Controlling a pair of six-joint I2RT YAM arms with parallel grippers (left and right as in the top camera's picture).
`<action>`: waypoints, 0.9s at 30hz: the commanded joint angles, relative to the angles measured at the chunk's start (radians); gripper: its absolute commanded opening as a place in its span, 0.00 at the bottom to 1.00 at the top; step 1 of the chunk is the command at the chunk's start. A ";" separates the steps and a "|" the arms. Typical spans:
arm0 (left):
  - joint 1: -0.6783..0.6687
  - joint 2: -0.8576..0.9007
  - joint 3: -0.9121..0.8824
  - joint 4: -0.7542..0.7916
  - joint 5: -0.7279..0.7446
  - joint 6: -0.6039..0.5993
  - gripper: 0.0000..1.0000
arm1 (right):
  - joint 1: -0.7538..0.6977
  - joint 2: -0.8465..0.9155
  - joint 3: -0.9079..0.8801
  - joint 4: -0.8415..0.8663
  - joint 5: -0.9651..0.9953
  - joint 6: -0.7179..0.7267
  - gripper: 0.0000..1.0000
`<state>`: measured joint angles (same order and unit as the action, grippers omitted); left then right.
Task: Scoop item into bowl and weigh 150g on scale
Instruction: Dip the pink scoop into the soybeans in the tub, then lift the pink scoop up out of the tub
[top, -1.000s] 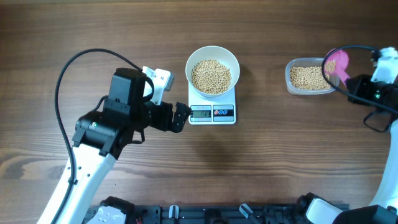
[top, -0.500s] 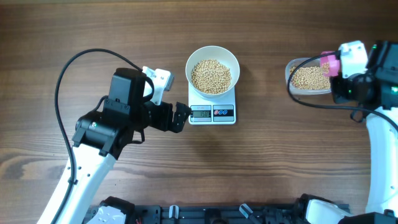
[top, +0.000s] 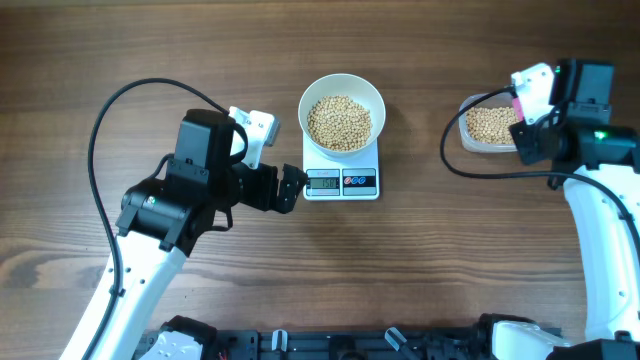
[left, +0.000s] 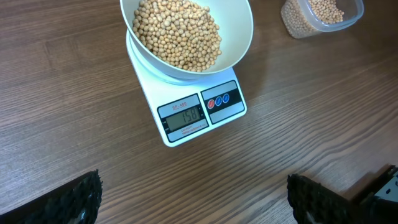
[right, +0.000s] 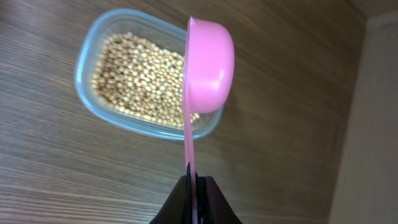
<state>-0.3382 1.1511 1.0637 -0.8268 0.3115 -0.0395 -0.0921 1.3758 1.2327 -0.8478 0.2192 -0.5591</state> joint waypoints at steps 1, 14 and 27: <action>0.006 -0.006 0.000 0.000 0.009 -0.005 1.00 | 0.020 0.006 -0.001 0.006 -0.019 0.003 0.04; 0.006 -0.006 0.000 0.000 0.009 -0.005 1.00 | 0.020 0.006 -0.001 0.061 -0.388 0.271 0.04; 0.006 -0.006 0.000 0.000 0.009 -0.005 1.00 | 0.020 0.008 -0.001 0.349 -0.804 0.594 0.05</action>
<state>-0.3382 1.1511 1.0637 -0.8268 0.3115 -0.0395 -0.0742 1.3766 1.2320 -0.5419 -0.4938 -0.1104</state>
